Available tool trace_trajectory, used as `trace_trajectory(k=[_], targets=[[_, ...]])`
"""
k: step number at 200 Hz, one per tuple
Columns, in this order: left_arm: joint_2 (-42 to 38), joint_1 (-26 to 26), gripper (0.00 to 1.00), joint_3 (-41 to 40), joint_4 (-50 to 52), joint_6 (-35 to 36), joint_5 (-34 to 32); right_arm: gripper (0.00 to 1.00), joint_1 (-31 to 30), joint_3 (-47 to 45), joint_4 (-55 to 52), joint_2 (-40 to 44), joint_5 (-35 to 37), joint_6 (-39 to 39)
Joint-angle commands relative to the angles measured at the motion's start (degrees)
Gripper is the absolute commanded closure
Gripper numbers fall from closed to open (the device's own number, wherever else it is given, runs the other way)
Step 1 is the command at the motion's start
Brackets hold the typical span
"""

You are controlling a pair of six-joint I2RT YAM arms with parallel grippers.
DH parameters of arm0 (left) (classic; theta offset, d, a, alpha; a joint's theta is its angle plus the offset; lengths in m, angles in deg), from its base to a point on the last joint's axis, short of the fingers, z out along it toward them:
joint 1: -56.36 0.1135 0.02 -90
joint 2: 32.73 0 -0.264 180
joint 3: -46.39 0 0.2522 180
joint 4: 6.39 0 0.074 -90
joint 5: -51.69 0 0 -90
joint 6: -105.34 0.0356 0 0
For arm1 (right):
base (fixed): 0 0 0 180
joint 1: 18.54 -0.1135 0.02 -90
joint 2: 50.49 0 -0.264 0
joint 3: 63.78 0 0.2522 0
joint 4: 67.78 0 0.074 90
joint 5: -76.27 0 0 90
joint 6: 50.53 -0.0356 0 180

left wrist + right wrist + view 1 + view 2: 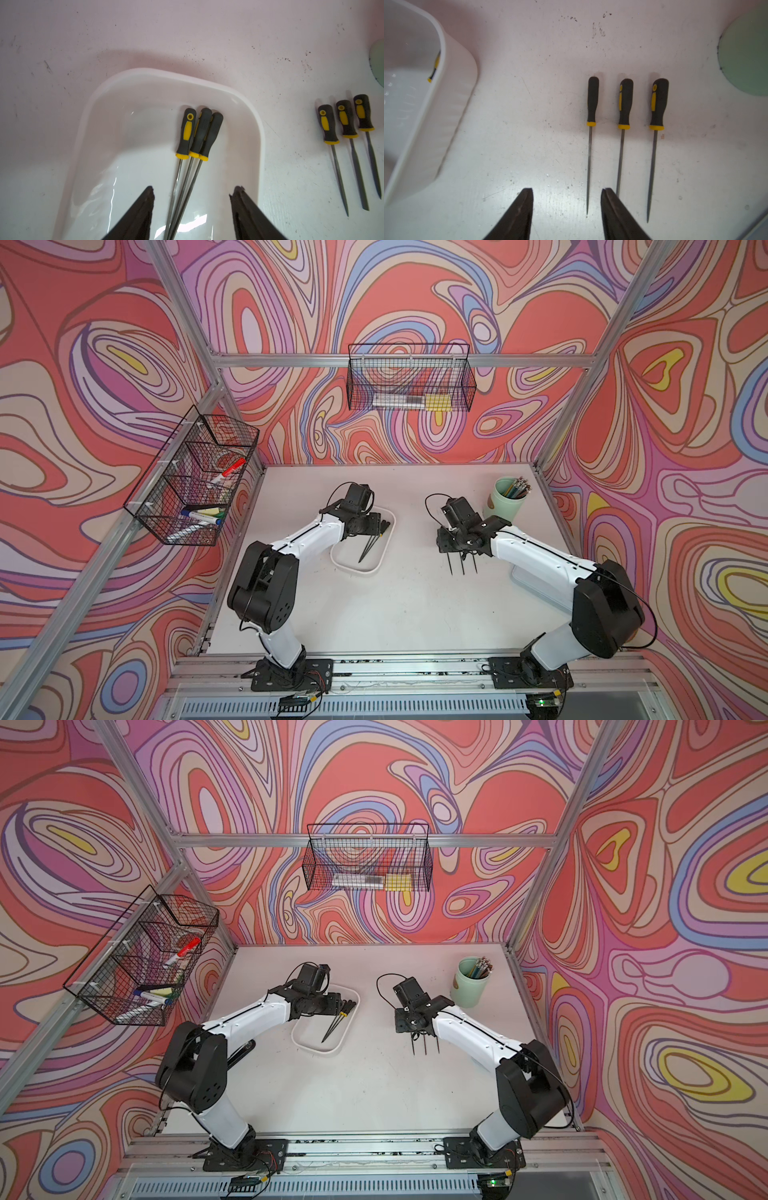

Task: Take the file tool out of the storage box
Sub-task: Pick up the file tool from the storage box.

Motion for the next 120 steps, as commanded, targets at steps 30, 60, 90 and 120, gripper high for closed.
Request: trace_trajectory(k=[30,60,90,120], targets=[[8.59,1.18,0.54,7.33,4.39,4.95,-0.16,0.02,0.26,0.15,-2.25,3.36,-2.15,0.70],[12.38,1.36,0.59,10.77,5.00,6.18,0.80,0.02,0.24,-0.11,-2.79,4.53,-1.65,1.26],[15.39,1.36,0.62,13.57,6.60,7.55,1.34,0.02,0.26,-0.37,-2.36,4.60,-1.38,1.19],[16.86,1.40,0.63,14.72,7.68,8.15,0.36,0.02,0.26,-1.24,-0.85,4.45,-1.75,1.14]])
